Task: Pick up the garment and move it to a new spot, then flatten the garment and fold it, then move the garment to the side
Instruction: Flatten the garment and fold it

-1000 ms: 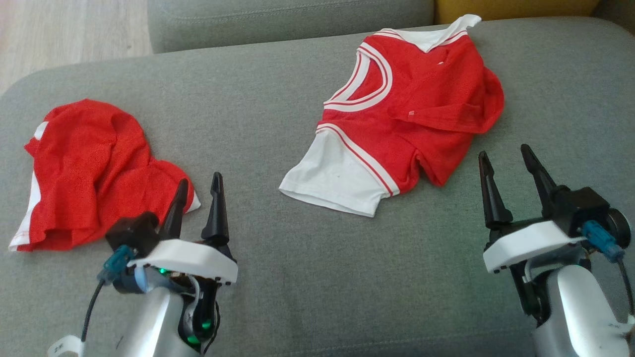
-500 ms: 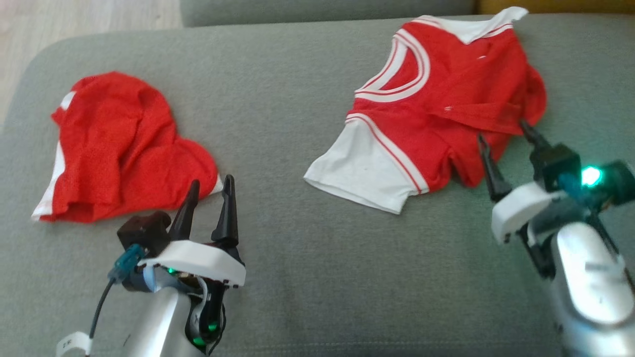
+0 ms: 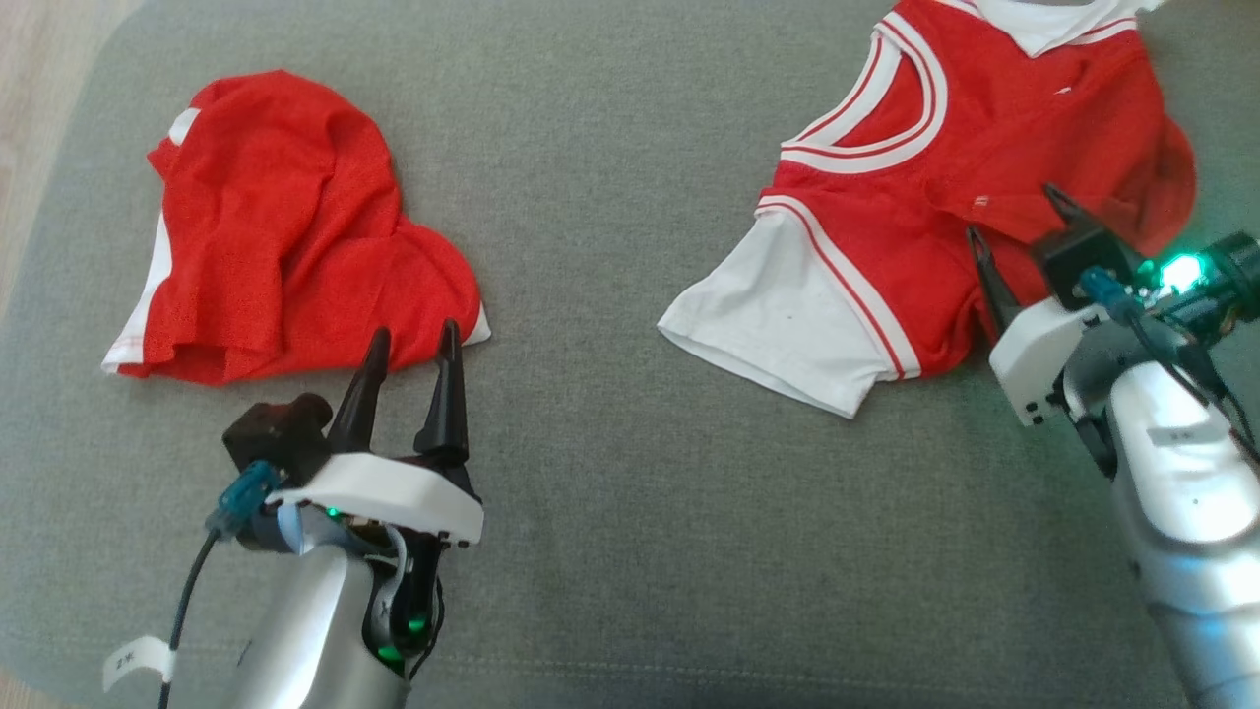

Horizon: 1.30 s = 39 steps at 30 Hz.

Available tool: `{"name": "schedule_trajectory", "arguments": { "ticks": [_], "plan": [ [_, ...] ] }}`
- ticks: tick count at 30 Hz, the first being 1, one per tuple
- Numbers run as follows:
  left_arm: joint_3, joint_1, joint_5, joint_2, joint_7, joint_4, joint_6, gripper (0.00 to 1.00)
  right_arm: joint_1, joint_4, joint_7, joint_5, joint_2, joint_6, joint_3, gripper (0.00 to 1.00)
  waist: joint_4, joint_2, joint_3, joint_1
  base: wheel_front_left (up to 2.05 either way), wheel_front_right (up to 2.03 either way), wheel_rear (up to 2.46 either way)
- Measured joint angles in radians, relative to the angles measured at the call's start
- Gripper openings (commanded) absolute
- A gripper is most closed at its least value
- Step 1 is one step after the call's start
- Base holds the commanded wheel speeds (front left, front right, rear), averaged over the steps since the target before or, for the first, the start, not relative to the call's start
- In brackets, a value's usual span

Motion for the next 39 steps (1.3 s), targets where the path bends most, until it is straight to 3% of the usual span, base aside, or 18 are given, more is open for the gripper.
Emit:
{"name": "schedule_trajectory", "arguments": {
  "ticks": [13,25,26,27,29,30,39],
  "plan": [
    [0.001,-0.038,0.000,0.000,0.000,0.003,-0.006,1.00,-0.082,0.128,-0.047,-0.049,-0.004,0.000,0.017,1.00,0.012,0.0000,0.032,0.0000,0.00,0.00,0.00],
    [-0.002,-0.038,0.000,0.000,0.000,0.009,-0.006,1.00,-0.115,0.161,-0.070,-0.064,0.004,0.000,0.014,1.00,0.008,0.0000,0.037,0.0000,0.00,0.00,0.00],
    [-0.002,-0.038,0.000,0.000,0.000,0.009,-0.006,1.00,-0.115,0.162,-0.071,-0.065,0.004,0.000,0.014,0.92,0.008,0.0000,0.037,0.0000,0.00,0.00,0.00],
    [-0.003,-0.038,0.000,0.000,0.000,0.010,-0.006,1.00,-0.115,0.165,-0.074,-0.066,0.004,0.000,0.014,0.63,0.009,0.0000,0.037,0.0000,0.00,0.00,0.00],
    [-0.003,-0.038,0.000,0.000,0.000,0.011,-0.005,1.00,-0.115,0.170,-0.078,-0.066,0.004,0.000,0.014,0.16,0.011,0.0000,0.037,0.0000,0.00,0.00,0.00],
    [-0.003,-0.039,0.000,0.000,0.000,0.012,-0.005,1.00,-0.116,0.172,-0.079,-0.066,0.004,0.000,0.014,0.00,0.012,0.0000,0.037,0.0000,0.00,0.00,0.00],
    [-0.001,-0.039,0.000,0.000,0.000,0.015,-0.004,1.00,-0.129,0.181,-0.102,-0.042,0.004,0.000,0.013,0.00,0.009,0.0000,0.032,0.0000,0.00,0.00,0.00]
  ]
}}
